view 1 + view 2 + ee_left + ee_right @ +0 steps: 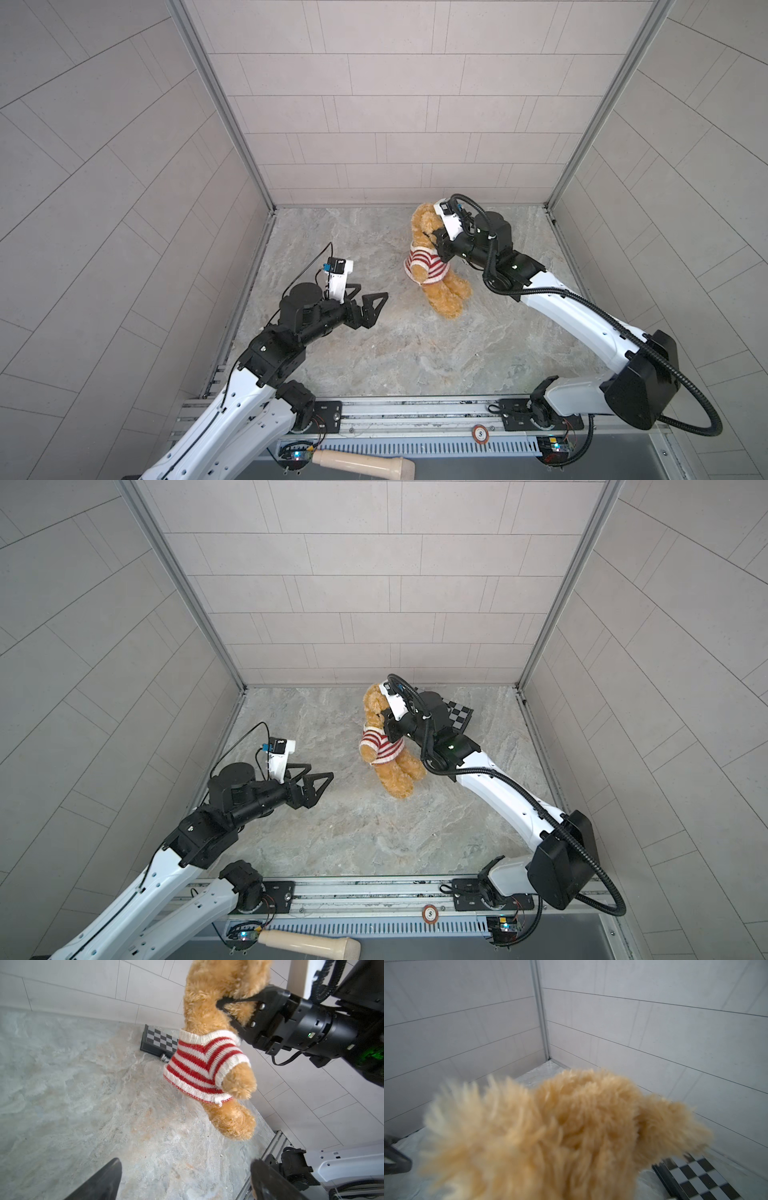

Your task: Dress the teddy bear

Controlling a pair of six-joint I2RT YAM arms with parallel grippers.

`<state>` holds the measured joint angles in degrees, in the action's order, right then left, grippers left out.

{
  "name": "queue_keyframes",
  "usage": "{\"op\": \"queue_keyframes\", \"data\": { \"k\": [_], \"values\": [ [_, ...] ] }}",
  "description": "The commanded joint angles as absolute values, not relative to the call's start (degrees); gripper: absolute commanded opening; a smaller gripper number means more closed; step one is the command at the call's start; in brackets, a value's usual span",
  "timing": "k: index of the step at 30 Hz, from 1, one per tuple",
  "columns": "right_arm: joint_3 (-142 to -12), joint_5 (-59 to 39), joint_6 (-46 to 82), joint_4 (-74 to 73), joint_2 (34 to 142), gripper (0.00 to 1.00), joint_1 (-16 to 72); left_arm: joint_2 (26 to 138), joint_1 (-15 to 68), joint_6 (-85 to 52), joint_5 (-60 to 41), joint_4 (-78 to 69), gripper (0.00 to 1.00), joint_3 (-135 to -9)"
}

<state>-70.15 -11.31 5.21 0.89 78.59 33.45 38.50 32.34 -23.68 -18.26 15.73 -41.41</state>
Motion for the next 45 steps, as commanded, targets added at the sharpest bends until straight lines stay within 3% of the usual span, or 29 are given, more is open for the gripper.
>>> {"op": "queue_keyframes", "data": {
  "k": [1, 13, 19, 24, 32, 39, 45],
  "values": [
    [-74.3, 5.1, 7.9, 7.7, 79.1, 0.0, 37.9, 43.4, 32.8, -19.0, -18.0, 9.2, 1.0, -45.4],
    [-69.4, 11.0, 14.8, 1.1, 78.7, 0.0, 41.0, 62.1, 40.4, -19.3, -16.6, -5.7, 0.99, -52.7],
    [-67.7, 9.7, 16.3, -1.2, 77.7, 0.0, 41.0, 69.3, 42.2, -20.7, -12.7, -7.2, 0.8, -55.5],
    [-66.6, 9.0, 17.0, -3.0, 77.3, 0.0, 41.0, 73.6, 43.6, -20.5, -9.7, -6.8, 0.77, -57.2],
    [-64.8, 7.9, 17.7, -4.0, 76.6, 0.0, 40.4, 72.1, 43.9, -19.1, -6.1, -6.1, 0.88, -55.0],
    [-64.0, 5.8, 19.1, -5.6, 75.8, 0.0, 39.6, 72.4, 43.9, -17.6, -8.6, -3.8, 0.87, -55.2],
    [-64.0, 5.8, 19.6, -5.7, 76.3, 0.0, 39.5, 73.6, 43.9, -18.0, -8.4, -4.3, 0.93, -54.6]
  ]
}}
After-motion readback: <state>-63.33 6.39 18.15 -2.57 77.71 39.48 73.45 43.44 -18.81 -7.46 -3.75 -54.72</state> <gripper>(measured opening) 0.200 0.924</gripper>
